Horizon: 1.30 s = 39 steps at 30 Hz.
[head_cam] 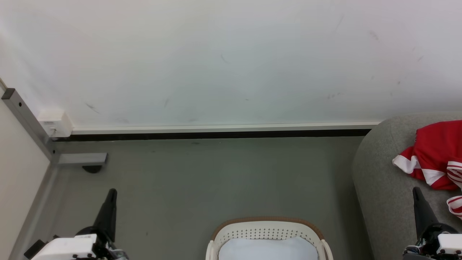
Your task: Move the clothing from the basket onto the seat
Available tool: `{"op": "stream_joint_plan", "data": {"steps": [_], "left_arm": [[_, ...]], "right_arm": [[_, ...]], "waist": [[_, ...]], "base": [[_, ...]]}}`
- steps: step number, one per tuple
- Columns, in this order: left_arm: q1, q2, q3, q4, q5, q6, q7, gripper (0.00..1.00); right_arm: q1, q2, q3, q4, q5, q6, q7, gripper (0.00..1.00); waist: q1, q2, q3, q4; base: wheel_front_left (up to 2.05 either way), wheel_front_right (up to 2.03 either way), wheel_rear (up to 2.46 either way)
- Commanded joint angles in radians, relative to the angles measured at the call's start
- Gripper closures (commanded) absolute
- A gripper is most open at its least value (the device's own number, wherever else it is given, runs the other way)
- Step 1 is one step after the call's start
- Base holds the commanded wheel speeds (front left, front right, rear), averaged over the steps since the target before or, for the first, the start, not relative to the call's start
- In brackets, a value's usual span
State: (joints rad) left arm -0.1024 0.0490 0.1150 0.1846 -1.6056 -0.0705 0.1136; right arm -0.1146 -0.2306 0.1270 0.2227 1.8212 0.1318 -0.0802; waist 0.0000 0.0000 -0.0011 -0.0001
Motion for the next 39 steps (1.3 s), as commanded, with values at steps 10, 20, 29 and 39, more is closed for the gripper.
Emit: {"op": "stream_joint_plan", "data": {"steps": [10,20,29,39], "left_arm": [[-0.008,0.002,0.003,-0.003,-0.012,-0.001,0.004,1.0],[-0.008,0.002,0.003,-0.004,-0.012,-0.002,0.004,1.0],[-0.008,0.002,0.003,-0.004,-0.012,-0.002,0.004,1.0],[-0.007,0.002,0.003,-0.004,-0.012,-0.002,0.004,1.0]], "right_arm": [[-0.006,-0.015,0.009,-0.006,0.016,-0.002,-0.008,1.0],[-0.006,-0.02,0.016,-0.009,0.022,-0.002,-0.015,1.0],[-0.006,-0.026,0.022,-0.01,0.025,-0.002,-0.02,1.0],[-0.007,-0.032,0.03,-0.012,0.03,-0.002,-0.025,1.0]], "waist": [[0.0,0.0,0.0,0.0],[0.0,0.0,0.0,0.0],[0.0,0.0,0.0,0.0],[0.0,0.0,0.0,0.0]], "base": [[0.0,0.0,0.0],[0.0,0.0,0.0],[0.0,0.0,0.0],[0.0,0.0,0.0]]}}
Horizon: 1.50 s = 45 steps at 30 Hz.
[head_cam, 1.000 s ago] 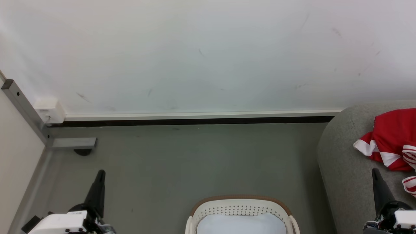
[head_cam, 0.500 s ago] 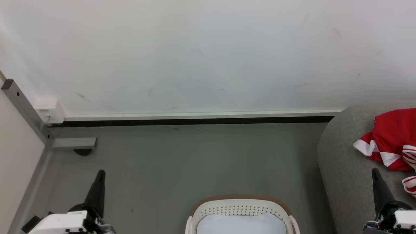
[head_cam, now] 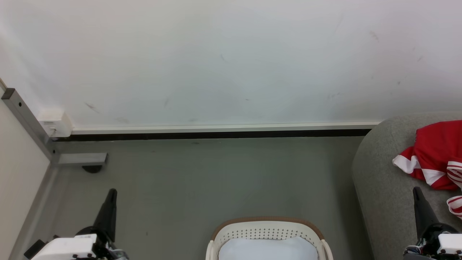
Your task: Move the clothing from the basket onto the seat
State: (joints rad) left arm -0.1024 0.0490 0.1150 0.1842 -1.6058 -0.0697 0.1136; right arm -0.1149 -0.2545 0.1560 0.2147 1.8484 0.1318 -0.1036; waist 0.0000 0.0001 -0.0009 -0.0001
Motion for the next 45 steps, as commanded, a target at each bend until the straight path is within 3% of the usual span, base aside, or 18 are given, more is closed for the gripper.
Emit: {"op": "stream_joint_plan", "data": {"steps": [1,45], "left_arm": [[-0.007,0.002,0.003,-0.004,-0.012,-0.002,0.004,1.0],[-0.007,0.002,0.003,-0.004,-0.012,-0.002,0.003,1.0]], "right_arm": [[-0.006,-0.009,0.002,-0.004,0.004,-0.002,-0.002,1.0],[-0.008,-0.026,0.026,-0.011,0.026,-0.002,-0.024,1.0]], "waist": [[0.0,-0.0001,0.0,0.0],[0.0,-0.0001,0.0,0.0]], "base": [[0.0,0.0,0.0],[0.0,0.0,0.0]]}}
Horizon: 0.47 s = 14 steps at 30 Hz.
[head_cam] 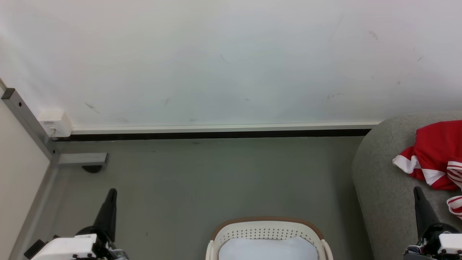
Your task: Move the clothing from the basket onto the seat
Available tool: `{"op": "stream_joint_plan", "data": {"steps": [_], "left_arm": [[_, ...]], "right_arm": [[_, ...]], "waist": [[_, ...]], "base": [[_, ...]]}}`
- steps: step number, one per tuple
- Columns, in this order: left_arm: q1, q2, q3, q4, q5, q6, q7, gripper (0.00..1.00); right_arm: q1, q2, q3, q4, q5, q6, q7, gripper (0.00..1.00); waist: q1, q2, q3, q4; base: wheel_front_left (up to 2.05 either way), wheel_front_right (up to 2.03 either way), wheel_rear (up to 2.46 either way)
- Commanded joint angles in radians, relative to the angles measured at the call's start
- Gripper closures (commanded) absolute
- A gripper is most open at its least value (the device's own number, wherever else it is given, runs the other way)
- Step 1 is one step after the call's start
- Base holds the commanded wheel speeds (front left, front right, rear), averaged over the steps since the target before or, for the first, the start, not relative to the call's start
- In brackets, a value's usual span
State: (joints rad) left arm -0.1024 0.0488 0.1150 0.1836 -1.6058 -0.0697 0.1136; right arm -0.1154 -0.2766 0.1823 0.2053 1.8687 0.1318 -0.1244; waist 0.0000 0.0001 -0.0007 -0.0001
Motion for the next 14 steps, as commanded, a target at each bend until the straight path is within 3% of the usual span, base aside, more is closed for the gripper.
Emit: {"op": "stream_joint_plan", "data": {"steps": [1,14], "left_arm": [[-0.007,0.002,0.003,-0.003,-0.012,-0.002,0.003,1.0],[-0.007,0.002,0.003,-0.004,-0.012,-0.002,0.003,1.0]], "right_arm": [[-0.007,-0.005,0.0,-0.002,0.006,-0.002,-0.004,1.0],[-0.008,-0.01,0.006,-0.004,0.01,-0.002,-0.008,1.0]], "waist": [[0.0,-0.0001,0.0,0.0],[0.0,-0.0001,0.0,0.0]], "base": [[0.0,0.0,0.0],[0.0,0.0,0.0]]}}
